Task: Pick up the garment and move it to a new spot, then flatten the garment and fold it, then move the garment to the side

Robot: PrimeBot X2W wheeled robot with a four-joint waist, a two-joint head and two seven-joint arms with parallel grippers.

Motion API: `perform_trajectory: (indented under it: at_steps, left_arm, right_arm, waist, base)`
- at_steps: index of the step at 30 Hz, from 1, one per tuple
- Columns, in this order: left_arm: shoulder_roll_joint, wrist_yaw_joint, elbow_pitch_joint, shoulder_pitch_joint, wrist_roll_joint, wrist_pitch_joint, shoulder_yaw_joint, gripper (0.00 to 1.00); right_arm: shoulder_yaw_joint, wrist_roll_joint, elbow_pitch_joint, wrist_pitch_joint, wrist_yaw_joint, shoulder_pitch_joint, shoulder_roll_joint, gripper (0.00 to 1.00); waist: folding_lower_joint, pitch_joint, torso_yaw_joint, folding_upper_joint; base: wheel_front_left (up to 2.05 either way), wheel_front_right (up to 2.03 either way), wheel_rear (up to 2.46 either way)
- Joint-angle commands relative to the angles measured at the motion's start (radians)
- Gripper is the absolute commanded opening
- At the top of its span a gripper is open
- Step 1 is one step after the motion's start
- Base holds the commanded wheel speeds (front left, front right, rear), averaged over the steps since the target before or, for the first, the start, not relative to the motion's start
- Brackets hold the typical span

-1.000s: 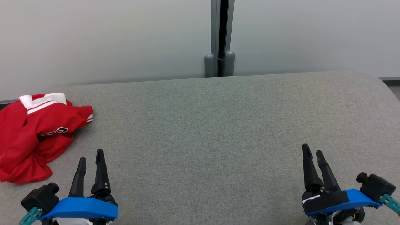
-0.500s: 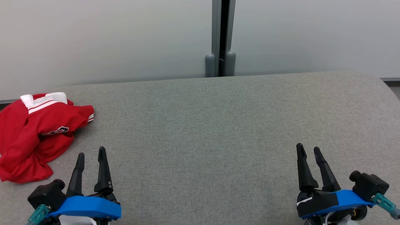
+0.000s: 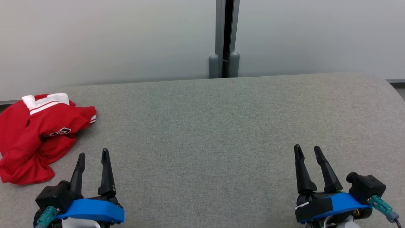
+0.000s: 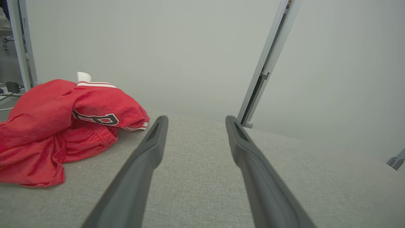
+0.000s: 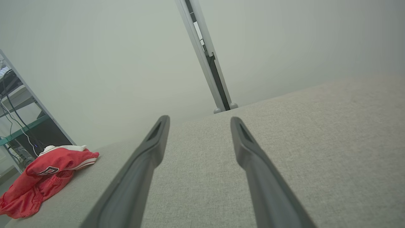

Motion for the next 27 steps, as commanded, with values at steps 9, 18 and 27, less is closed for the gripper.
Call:
perform_trajectory:
  at_steps: [9,18,27]
  left_arm:
    - [0.008,0.006,0.01,-0.02,0.083,-0.026,-0.008,1.0]
    - [0.009,0.012,0.023,-0.023,0.149,-0.043,-0.014,1.0]
    - [0.009,0.019,0.036,-0.026,0.206,-0.06,-0.02,1.0]
  right_arm:
    - [0.015,-0.088,-0.007,-0.025,0.0,-0.015,-0.002,1.0]
    - [0.025,-0.157,-0.005,-0.042,0.0,-0.016,-0.002,1.0]
    - [0.035,-0.222,0.0,-0.06,0.0,-0.018,-0.002,1.0]
  waist:
    - [0.0,-0.002,0.001,-0.0001]
    - [0.0,-0.005,0.003,-0.0001]
    - [0.0,-0.007,0.004,-0.0001]
  base:
    - [0.0,0.0,0.0]
    - [0.0,0.0,0.0]
    - [0.0,0.0,0.0]
